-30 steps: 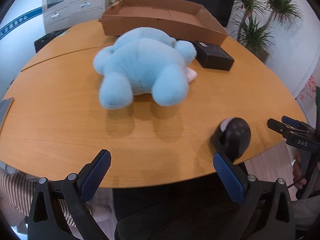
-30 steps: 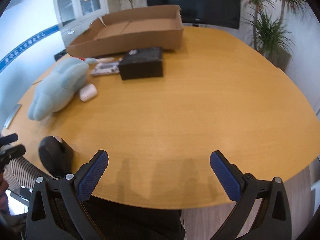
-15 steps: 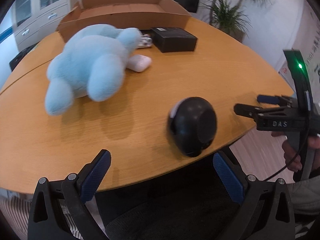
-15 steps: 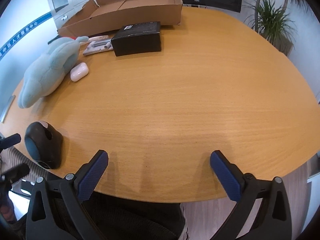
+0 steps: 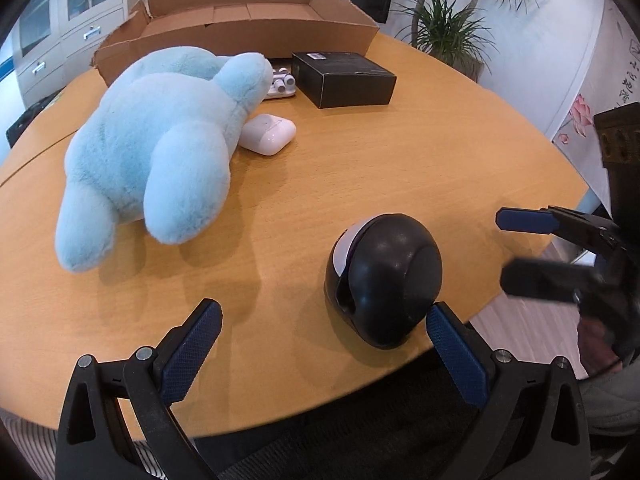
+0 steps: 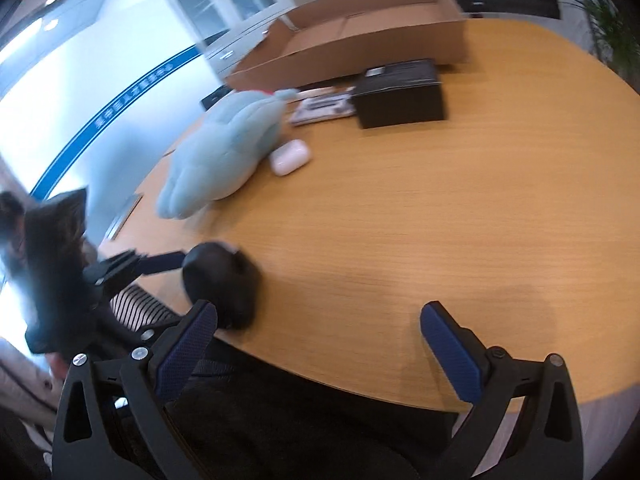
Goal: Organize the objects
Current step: 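Close the right gripper on the black speaker ball while the left gripper also clamps it, then lift the black speaker ball with both grippers and carry it toward the cardboard box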
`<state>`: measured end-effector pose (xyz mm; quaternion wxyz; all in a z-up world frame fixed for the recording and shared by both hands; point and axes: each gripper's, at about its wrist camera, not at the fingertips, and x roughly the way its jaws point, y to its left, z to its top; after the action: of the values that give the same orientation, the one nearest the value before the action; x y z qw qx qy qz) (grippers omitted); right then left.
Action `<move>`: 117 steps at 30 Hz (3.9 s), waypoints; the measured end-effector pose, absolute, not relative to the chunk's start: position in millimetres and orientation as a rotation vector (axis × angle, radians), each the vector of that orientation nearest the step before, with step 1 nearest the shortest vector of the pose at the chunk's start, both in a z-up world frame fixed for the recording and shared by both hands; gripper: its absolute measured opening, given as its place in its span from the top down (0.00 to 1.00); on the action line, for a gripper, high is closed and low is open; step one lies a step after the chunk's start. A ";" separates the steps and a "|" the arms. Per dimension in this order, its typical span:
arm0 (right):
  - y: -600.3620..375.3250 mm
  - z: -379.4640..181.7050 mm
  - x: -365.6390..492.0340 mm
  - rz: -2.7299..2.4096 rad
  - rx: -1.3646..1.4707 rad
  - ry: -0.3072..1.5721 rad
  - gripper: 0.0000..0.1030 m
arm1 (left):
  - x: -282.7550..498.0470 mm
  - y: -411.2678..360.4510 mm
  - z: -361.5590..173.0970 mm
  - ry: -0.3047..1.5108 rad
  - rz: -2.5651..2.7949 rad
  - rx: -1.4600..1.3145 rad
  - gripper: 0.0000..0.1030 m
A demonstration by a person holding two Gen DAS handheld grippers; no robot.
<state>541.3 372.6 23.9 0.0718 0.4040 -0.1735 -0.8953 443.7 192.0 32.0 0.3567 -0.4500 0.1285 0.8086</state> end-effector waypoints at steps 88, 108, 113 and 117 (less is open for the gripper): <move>350.0 20.4 455.1 -2.416 1.235 -0.349 0.43 | 416.0 237.8 41.7 0.373 1.907 -0.996 0.46; 365.0 90.1 443.2 -2.519 1.170 -0.345 0.43 | 390.2 252.3 116.1 0.418 1.918 -0.915 0.46; 369.4 100.2 423.6 -2.517 1.176 -0.349 0.43 | 371.4 256.5 128.7 0.427 1.922 -0.933 0.46; 371.6 107.2 408.1 -2.511 1.184 -0.352 0.43 | 355.3 259.1 137.4 0.428 1.926 -0.948 0.46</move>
<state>408.1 371.6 107.2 0.1706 0.4170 -0.1238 -0.8841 355.3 259.1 137.4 0.4586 -0.3848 0.1739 0.7819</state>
